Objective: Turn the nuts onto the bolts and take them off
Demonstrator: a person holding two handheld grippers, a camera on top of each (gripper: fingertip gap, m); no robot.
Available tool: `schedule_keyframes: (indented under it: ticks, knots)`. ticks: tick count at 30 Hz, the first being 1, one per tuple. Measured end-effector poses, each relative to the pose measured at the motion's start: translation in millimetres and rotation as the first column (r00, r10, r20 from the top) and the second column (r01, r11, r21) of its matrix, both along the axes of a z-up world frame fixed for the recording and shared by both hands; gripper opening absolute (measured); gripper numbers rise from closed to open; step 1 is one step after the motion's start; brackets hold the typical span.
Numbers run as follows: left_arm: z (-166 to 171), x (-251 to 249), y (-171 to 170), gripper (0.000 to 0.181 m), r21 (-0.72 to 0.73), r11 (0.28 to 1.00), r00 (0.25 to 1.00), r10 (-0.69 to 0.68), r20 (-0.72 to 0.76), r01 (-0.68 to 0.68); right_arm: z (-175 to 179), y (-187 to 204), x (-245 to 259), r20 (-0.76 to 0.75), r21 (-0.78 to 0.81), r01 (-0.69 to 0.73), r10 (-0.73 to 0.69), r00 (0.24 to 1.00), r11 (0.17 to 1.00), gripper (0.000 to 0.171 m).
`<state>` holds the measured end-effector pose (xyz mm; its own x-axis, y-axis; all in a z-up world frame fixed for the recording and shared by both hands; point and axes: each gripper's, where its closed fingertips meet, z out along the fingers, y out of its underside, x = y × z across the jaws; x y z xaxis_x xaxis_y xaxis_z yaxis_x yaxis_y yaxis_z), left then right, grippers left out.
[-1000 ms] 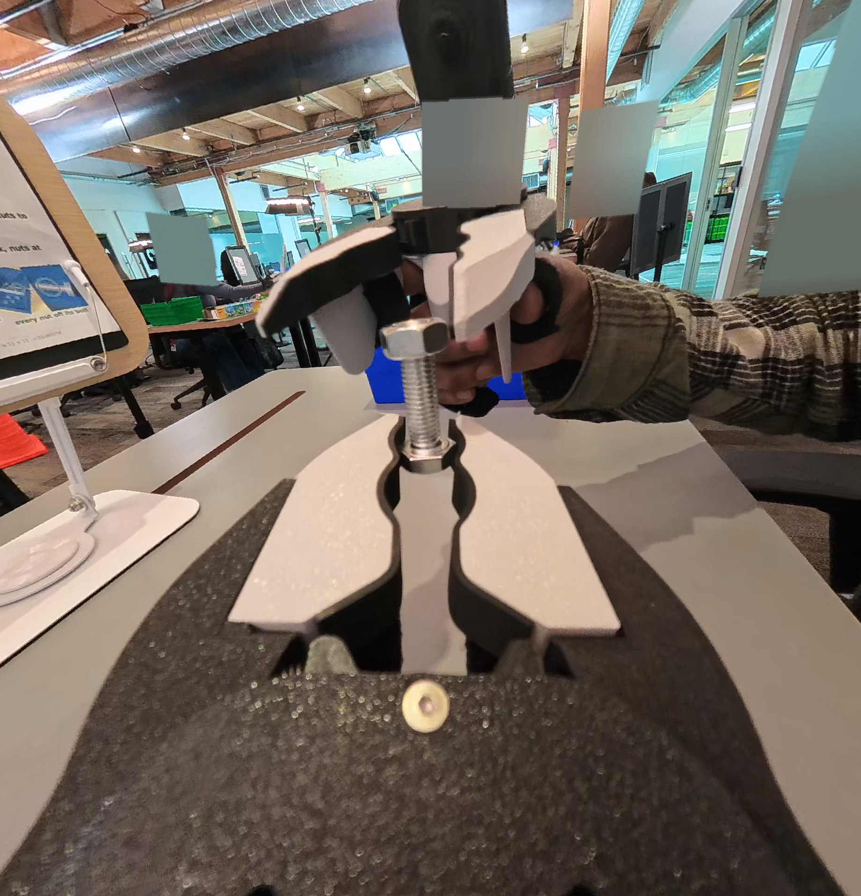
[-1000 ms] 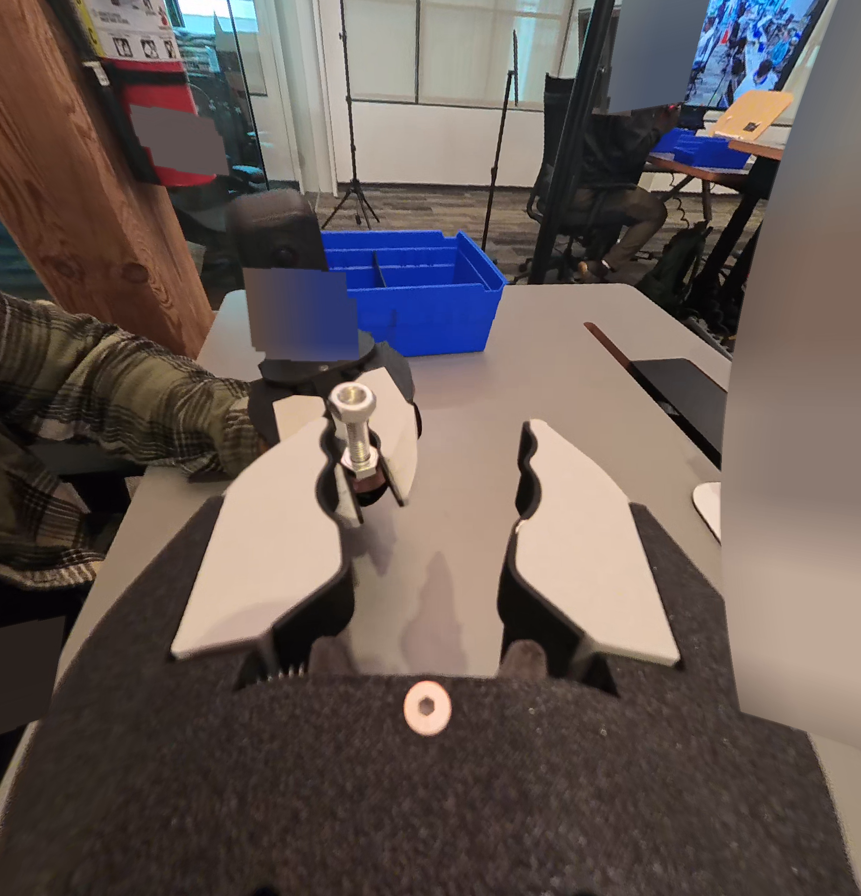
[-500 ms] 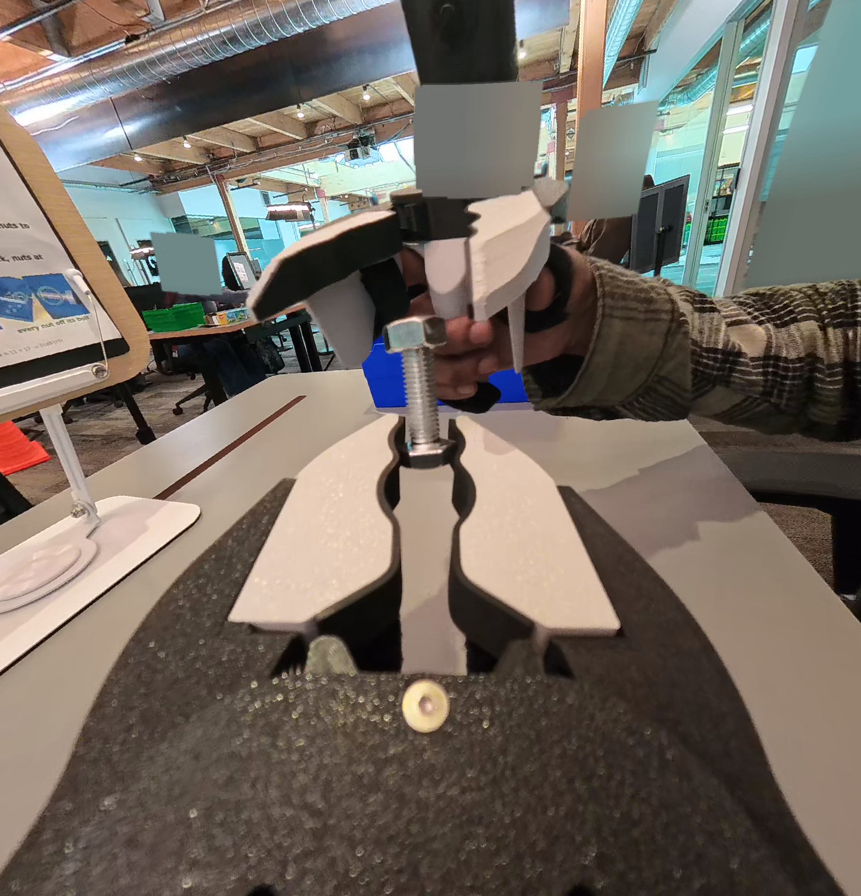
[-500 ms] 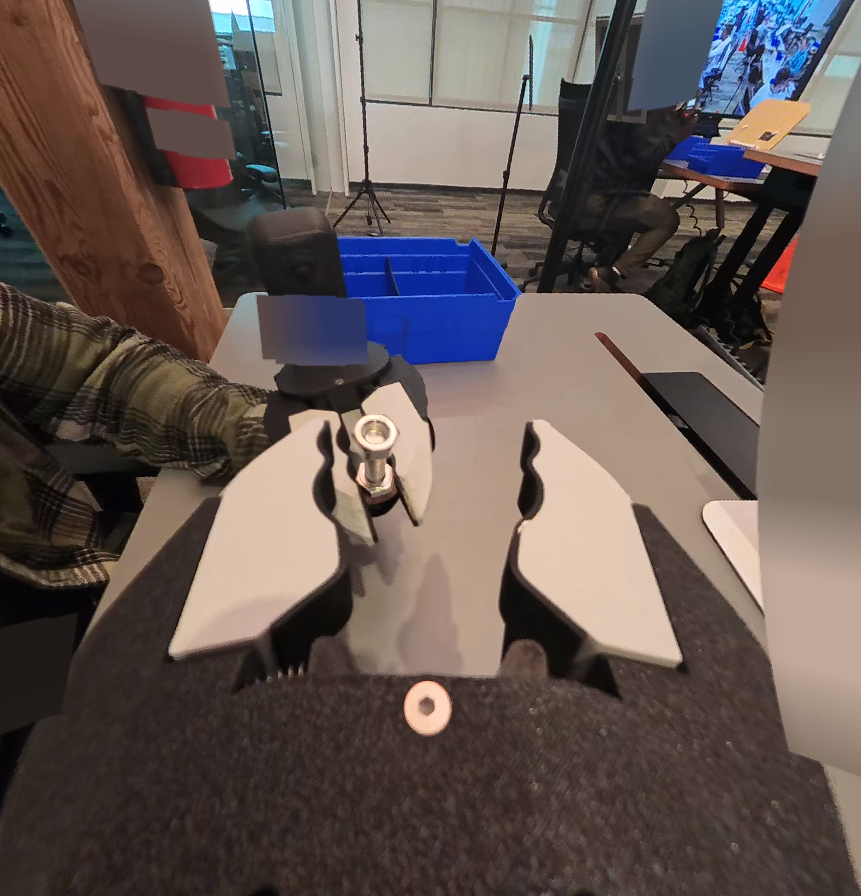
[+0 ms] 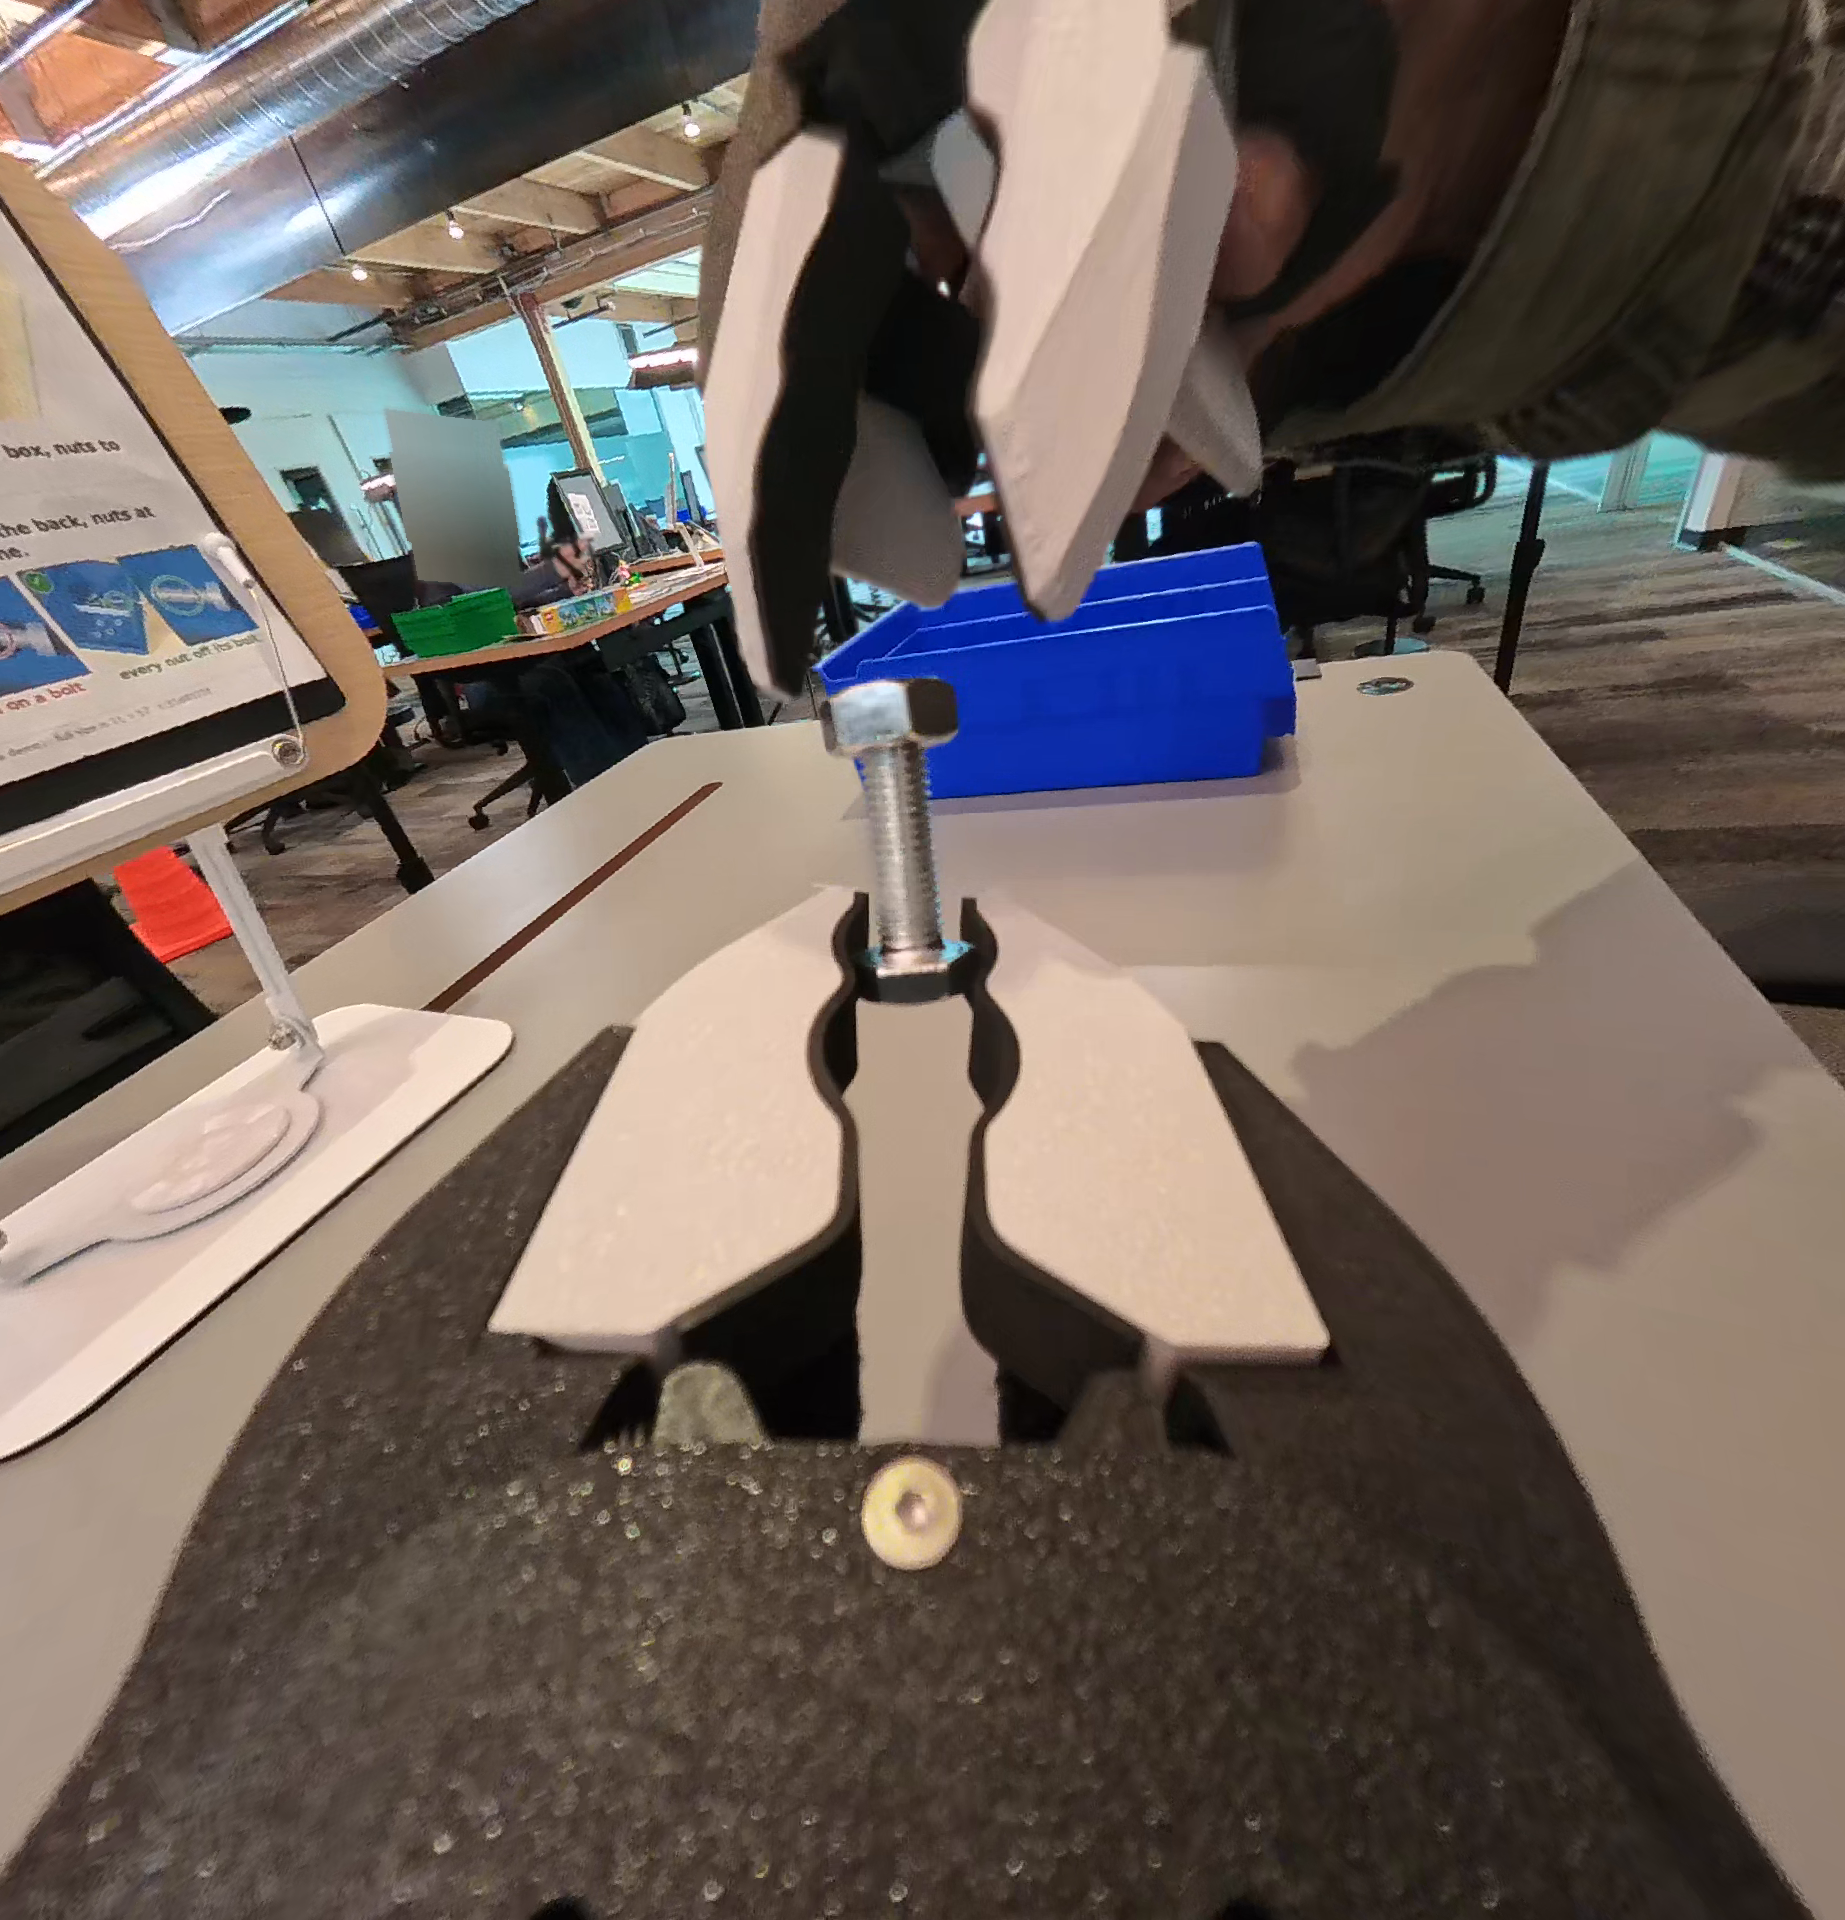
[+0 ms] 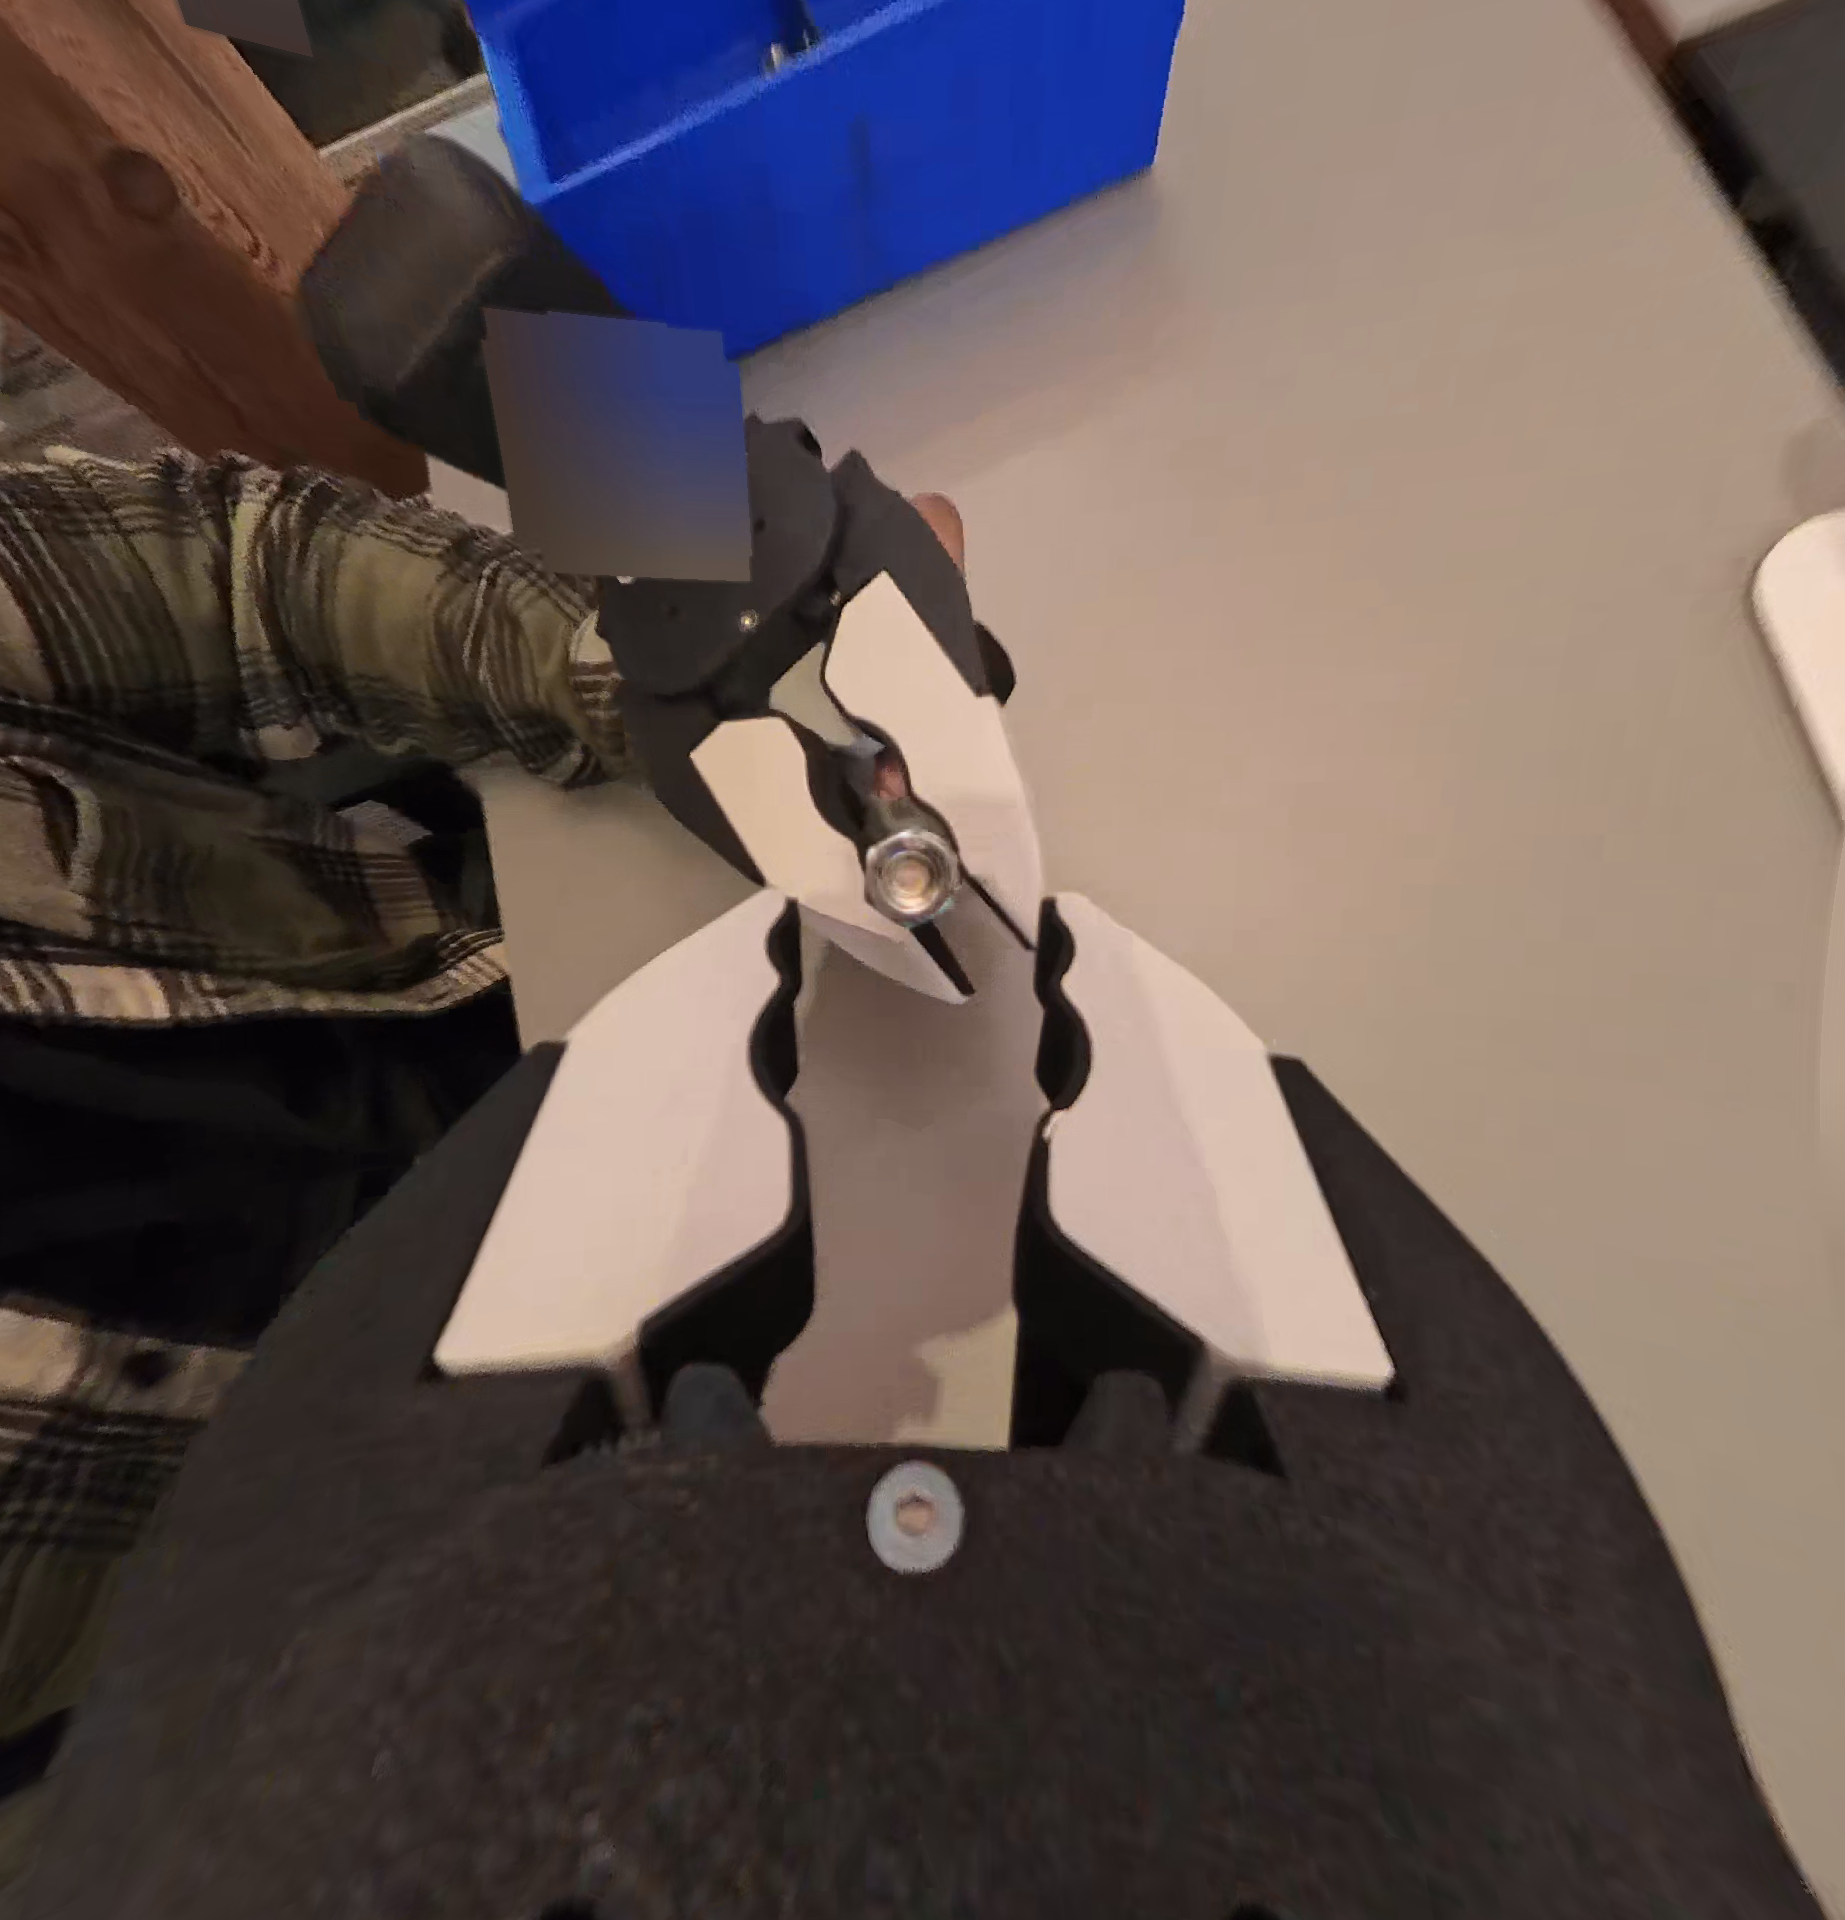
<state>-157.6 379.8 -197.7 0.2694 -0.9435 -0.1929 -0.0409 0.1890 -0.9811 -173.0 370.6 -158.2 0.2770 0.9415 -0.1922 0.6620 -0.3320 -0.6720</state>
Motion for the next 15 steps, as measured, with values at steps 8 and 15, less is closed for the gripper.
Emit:
schedule_keyframes:
  ticks: [8,15]
  knots:
    - [-5,3,-1,0.016,0.001,1.0,0.999,0.004,-0.034,-0.004,-18,-6,-8,0.142,-0.185,-0.035,0.062,0.988,0.982,0.018]
    - [-6,5,-7,0.016,-0.087,0.993,0.996,-0.087,-0.015,0.085,-21,-3,-1,0.441,0.109,-0.448,0.361,0.822,0.887,0.018]
